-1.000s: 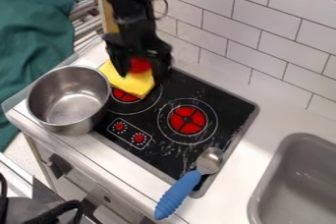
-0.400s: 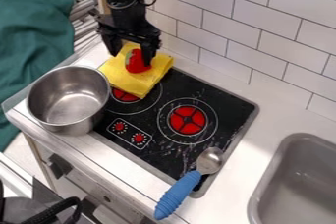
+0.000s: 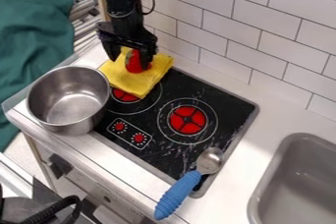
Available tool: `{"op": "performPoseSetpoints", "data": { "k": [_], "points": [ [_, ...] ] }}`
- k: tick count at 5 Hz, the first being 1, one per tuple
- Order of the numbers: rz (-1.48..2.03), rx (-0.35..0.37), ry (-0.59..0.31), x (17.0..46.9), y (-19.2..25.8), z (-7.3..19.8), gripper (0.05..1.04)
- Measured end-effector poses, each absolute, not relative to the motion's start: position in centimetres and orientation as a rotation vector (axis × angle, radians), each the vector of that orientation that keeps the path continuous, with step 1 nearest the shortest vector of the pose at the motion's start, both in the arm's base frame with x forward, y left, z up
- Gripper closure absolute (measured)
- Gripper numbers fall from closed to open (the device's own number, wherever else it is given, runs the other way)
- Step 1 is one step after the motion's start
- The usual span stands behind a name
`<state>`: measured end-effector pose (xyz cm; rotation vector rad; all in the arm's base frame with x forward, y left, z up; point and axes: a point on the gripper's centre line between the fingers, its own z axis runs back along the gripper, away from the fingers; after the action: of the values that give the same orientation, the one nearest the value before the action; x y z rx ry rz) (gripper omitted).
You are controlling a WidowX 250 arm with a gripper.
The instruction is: Put the strawberry in to the silver pot
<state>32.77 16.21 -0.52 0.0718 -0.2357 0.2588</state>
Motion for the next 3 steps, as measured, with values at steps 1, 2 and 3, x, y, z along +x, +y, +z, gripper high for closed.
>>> {"op": "performPoseSetpoints", "data": {
  "k": [1,2,3],
  "points": [
    [0.28,0.072,-0.237,33.0,16.8,-0.9,0.077],
    [0.298,0.061,-0.231,33.0,16.7,-2.0,0.133],
    [0.309,0.065,-0.245,33.2,16.7,-2.0,0.428]
  ]
}}
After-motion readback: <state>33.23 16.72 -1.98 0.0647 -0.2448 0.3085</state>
